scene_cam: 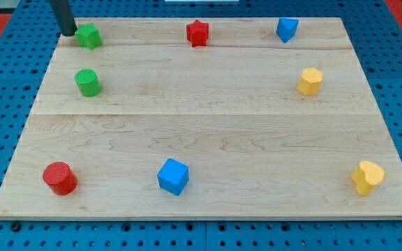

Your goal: Push green circle circle below red star

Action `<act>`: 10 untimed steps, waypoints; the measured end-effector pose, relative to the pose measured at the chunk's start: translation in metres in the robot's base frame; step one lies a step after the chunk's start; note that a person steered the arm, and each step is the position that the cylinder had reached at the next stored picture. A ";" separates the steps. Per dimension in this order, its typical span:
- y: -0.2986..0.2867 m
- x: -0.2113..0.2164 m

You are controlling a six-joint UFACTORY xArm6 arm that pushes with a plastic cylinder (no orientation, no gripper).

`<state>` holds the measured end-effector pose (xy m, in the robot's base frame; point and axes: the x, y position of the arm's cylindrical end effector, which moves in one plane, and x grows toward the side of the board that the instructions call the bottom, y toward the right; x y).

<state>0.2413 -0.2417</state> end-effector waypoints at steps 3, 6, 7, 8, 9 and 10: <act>0.009 0.017; 0.072 0.123; 0.094 0.130; 0.070 0.176; 0.103 0.172; 0.134 0.122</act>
<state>0.3628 -0.1079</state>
